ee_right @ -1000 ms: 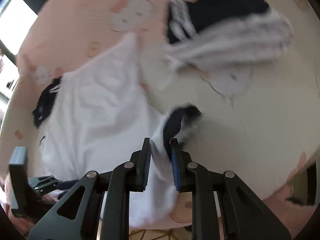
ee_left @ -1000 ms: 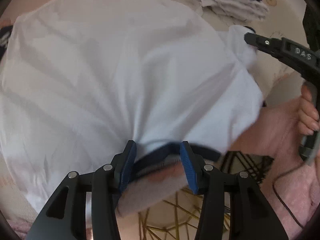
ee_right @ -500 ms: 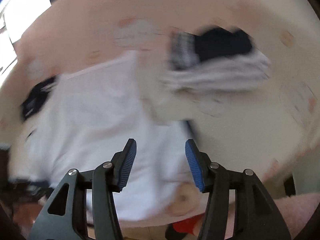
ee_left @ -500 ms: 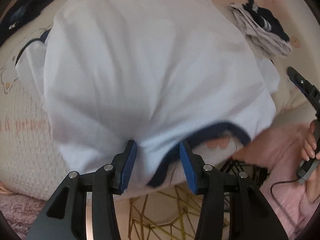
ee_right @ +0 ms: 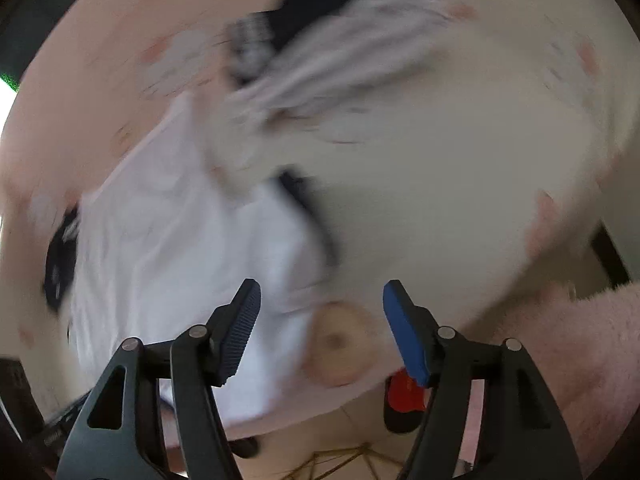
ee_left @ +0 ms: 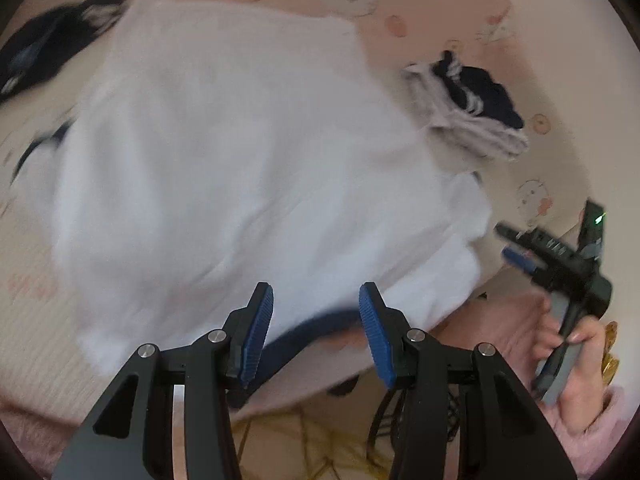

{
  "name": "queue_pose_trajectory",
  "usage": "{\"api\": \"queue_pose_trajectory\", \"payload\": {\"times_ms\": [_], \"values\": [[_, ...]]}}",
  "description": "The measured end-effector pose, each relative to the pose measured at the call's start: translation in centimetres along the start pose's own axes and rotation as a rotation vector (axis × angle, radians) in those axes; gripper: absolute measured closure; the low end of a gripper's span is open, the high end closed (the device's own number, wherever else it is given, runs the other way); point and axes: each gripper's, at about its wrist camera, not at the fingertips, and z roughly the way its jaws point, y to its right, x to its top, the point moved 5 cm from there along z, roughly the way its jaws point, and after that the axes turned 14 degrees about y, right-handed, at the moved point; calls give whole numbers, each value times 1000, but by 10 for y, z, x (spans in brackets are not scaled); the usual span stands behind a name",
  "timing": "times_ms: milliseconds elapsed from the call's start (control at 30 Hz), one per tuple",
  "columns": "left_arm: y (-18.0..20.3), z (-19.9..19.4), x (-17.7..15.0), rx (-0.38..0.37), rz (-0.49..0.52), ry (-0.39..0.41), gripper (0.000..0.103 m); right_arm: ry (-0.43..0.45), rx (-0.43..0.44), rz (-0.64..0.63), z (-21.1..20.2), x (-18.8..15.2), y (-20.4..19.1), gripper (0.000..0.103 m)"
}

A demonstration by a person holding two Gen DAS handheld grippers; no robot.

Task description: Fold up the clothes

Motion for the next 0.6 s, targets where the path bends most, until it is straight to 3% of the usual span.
{"api": "queue_pose_trajectory", "payload": {"times_ms": [133, 200, 333, 500, 600], "values": [[51, 38, 19, -76, 34, -10, 56, 17, -98, -45, 8, 12, 17, 47], [77, 61, 20, -96, 61, -42, 56, 1, -59, -78, 20, 14, 11, 52], [99, 78, 12, -131, 60, -55, 56, -39, 134, -1, 36, 12, -10, 52], [88, 79, 5, -157, 4, -46, 56, -89, 385, 113, 53, 11, -37, 52], [76, 73, 14, -181, -47, -13, 56, -129, 453, 35, 52, 5, -68, 52]]}}
